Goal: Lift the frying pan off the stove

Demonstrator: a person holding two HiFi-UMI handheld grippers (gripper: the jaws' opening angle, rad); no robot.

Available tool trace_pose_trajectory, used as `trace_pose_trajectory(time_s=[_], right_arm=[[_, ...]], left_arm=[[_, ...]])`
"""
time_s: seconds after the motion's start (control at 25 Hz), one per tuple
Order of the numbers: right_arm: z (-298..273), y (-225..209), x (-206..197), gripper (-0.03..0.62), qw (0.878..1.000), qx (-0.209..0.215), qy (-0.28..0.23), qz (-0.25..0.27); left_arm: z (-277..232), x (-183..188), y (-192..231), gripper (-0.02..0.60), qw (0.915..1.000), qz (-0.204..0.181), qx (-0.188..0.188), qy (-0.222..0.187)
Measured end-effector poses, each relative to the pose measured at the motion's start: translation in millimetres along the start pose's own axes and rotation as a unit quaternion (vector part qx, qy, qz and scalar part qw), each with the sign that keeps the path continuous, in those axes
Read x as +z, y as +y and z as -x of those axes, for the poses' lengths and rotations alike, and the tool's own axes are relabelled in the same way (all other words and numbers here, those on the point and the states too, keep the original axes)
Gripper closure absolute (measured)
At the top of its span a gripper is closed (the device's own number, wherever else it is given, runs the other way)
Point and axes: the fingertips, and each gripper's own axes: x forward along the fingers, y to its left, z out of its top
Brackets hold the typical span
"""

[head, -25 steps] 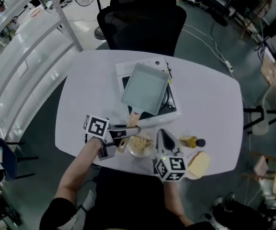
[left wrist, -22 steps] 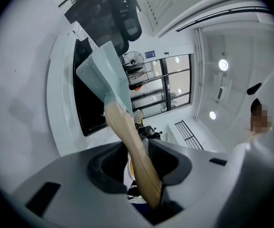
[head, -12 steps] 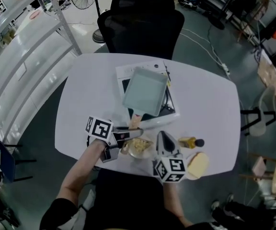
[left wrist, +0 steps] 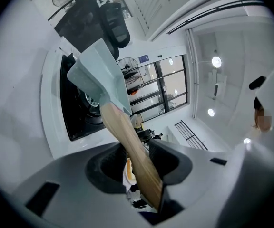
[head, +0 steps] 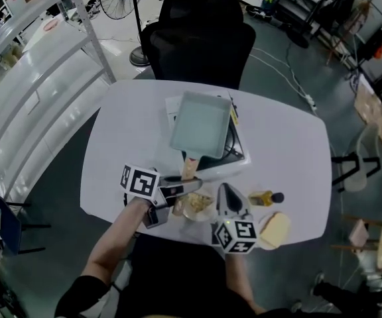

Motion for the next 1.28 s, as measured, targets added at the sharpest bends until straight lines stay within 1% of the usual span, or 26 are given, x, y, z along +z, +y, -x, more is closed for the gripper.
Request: trace_pose_trajectory(time_s=[0.08,0.2,0.4,0.52,0.76,0.96,1.28], right_arm=[[0,5,3,0.589,1.000,0.001,-0.005,-0.002],[0,16,9,0.589,1.000,0.005,-0.013,-0.002],[0,33,20,0.589,1.000,0.013,-0.020,-0.003],[1,43,28,0.589,0.999,0.027,-0.029,-0.003],[4,60,37,0.589,0.999,0.032,-0.032,0.008],[0,75,43,0.589,0.998,0.044,-0.031,0.017],[-14,111,44,0.589,0.995,0.088,-0.020,0.033]], left_arm=[[7,5,-2,0.440,0.9998,-0.015,0.014,-0.005],[19,13,-12,0.440,0.9990,-0.037,0.024,-0.010],[33,23,-27,0.440,0.9980,-0.051,0.027,-0.026],[38,26,-32,0.440,0.9976,-0.052,0.028,-0.037],[62,27,-35,0.440,0.9961,-0.052,0.037,-0.062],[84,30,-32,0.440,0.9925,-0.062,0.063,-0.084],[127,26,-26,0.439,0.9867,-0.052,0.090,-0.124]])
